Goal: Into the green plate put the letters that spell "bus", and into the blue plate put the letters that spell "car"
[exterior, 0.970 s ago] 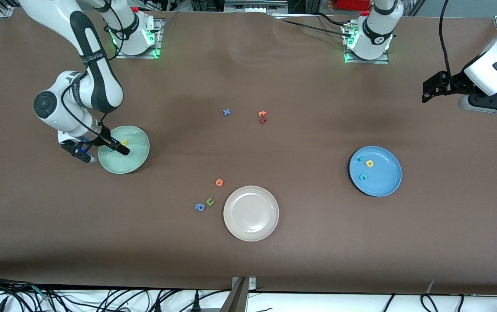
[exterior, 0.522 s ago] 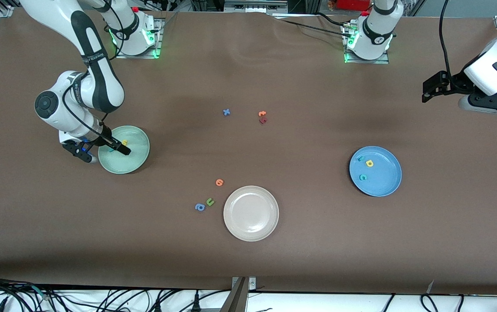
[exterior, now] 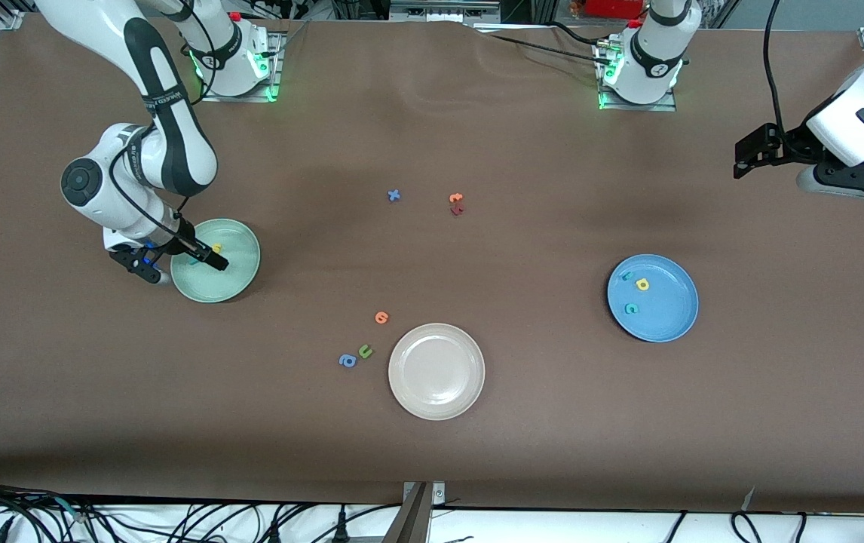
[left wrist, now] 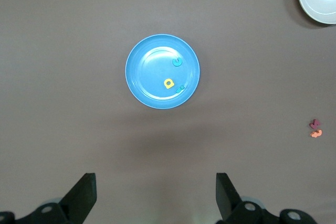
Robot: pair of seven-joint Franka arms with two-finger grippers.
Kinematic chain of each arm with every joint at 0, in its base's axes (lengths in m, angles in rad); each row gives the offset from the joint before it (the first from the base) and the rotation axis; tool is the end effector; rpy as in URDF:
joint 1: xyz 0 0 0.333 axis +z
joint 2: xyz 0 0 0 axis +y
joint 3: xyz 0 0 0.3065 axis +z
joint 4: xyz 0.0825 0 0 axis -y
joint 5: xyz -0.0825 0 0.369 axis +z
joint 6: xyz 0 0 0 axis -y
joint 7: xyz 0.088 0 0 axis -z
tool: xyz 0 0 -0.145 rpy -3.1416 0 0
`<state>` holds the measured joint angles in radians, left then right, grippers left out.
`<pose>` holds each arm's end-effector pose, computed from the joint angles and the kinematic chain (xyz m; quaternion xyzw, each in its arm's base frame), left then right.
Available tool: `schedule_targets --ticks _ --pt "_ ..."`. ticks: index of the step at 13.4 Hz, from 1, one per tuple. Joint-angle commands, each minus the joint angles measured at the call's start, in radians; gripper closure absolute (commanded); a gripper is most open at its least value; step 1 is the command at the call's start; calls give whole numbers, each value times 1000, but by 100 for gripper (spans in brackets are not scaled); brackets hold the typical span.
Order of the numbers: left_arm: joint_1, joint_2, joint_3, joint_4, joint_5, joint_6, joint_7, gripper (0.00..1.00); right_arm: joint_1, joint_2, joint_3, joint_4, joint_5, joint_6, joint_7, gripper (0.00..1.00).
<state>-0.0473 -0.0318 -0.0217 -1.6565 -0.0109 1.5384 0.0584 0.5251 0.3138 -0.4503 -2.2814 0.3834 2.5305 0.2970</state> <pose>0.5194 -0.0377 0.5524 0.9970 -0.0635 -0.0432 0.0049 0.5179 0.0340 0.1927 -0.9653 0.2578 0.0143 0.0382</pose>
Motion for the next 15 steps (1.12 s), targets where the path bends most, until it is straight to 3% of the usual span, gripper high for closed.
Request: schedule_targets --ticks 1,5,8,13,15 --pt "-11 12 3 32 17 -23 -11 0 4 -28 -1 -4 15 -18 7 1" --pt "-11 12 3 32 19 -23 -11 0 7 -80 -1 -4 14 -45 5 1" --pt "-11 10 3 34 20 -36 -9 0 6 -163 -18 -4 -12 -146 4 1" --pt "-9 7 3 35 19 -60 -11 0 1 -407 -108 -1 -317 -373 8 1" --pt "-9 7 5 35 19 -60 -11 0 -2 -449 -111 -1 -350 -416 10 1"
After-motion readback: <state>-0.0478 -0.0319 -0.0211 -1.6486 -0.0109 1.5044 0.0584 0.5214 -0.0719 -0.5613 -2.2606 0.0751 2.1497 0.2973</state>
